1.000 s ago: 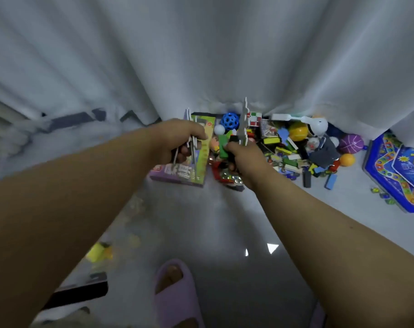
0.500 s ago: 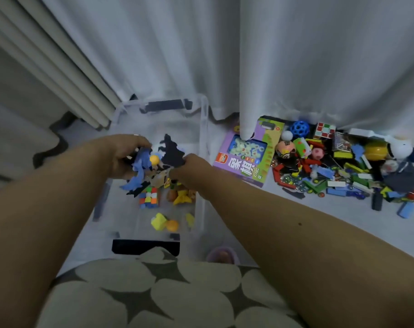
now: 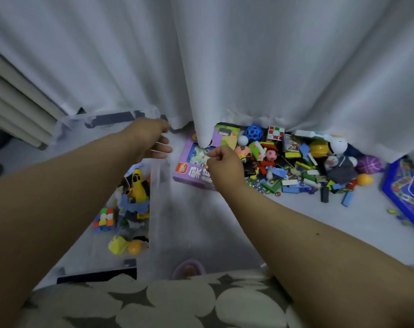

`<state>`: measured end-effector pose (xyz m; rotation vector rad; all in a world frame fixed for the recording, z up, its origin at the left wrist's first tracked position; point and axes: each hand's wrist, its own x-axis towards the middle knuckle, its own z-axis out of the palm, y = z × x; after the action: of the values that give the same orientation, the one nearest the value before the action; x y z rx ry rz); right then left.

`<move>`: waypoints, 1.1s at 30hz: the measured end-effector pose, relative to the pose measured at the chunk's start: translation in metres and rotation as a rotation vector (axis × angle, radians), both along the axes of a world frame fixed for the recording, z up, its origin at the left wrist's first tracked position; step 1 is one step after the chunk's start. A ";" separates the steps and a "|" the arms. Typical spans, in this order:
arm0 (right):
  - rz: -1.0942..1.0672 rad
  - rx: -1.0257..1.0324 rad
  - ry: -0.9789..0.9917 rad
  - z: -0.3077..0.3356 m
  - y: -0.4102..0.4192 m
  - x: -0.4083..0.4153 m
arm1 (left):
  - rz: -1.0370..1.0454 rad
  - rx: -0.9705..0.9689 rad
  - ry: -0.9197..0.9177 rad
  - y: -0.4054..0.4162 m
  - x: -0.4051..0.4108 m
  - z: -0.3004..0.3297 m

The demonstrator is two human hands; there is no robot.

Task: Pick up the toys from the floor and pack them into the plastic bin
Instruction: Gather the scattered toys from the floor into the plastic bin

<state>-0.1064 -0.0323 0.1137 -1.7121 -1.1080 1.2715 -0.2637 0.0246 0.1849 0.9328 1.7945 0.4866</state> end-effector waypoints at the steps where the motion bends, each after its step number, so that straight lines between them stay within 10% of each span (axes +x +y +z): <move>1: -0.034 -0.007 -0.026 -0.007 0.000 0.016 | -0.072 0.009 0.019 0.005 0.020 -0.003; 24: -0.433 -0.279 0.025 -0.159 0.016 0.190 | -0.689 0.026 0.558 0.074 0.203 -0.205; 33: -0.397 -0.226 0.308 -0.150 0.034 0.193 | -0.555 0.503 0.380 0.068 0.229 -0.202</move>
<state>0.0868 0.0021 -0.0359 -1.7153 -0.4325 1.3770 -0.0350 0.0930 -0.0170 1.9105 1.6565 0.4234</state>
